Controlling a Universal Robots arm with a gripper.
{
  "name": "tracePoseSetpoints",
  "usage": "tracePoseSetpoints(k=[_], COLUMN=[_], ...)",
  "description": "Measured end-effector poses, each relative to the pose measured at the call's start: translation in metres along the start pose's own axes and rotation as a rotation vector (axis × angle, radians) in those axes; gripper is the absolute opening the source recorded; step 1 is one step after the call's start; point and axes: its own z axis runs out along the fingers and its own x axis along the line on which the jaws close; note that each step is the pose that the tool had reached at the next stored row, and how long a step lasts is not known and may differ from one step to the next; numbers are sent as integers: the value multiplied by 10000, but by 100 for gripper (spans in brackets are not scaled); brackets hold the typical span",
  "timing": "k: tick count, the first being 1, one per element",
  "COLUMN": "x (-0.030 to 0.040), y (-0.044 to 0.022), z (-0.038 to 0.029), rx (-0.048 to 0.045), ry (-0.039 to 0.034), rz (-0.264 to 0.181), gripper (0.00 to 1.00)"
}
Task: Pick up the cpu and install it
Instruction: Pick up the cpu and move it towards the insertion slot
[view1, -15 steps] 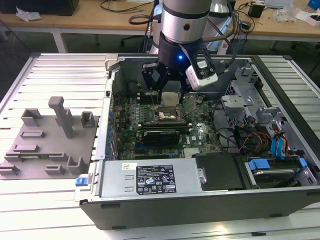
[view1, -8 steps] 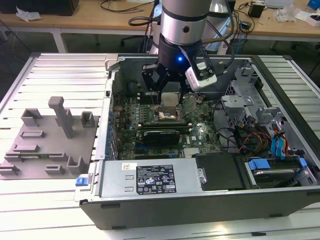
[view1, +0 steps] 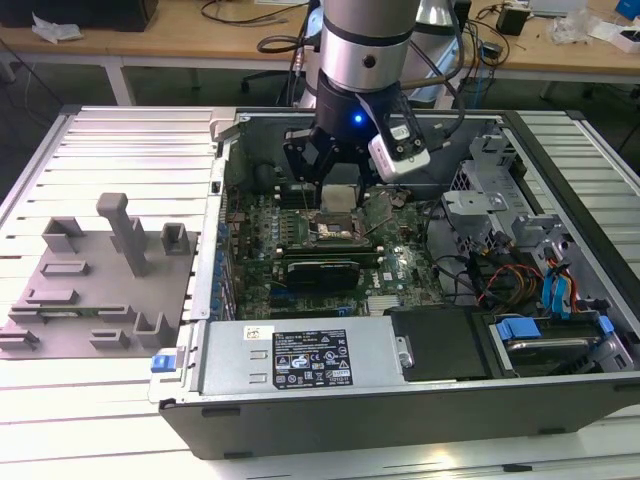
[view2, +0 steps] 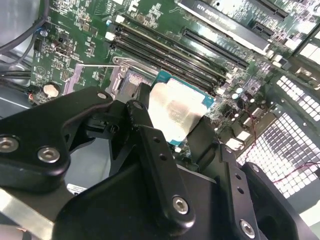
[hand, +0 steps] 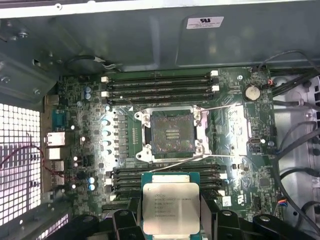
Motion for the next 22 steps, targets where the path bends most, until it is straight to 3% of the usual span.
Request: tracePoseSetpoints(k=[9, 22], x=[1, 2], y=[39, 98], z=[113, 205], rx=[0, -1], ry=[0, 0], rz=[-1, -2], gripper=[55, 55])
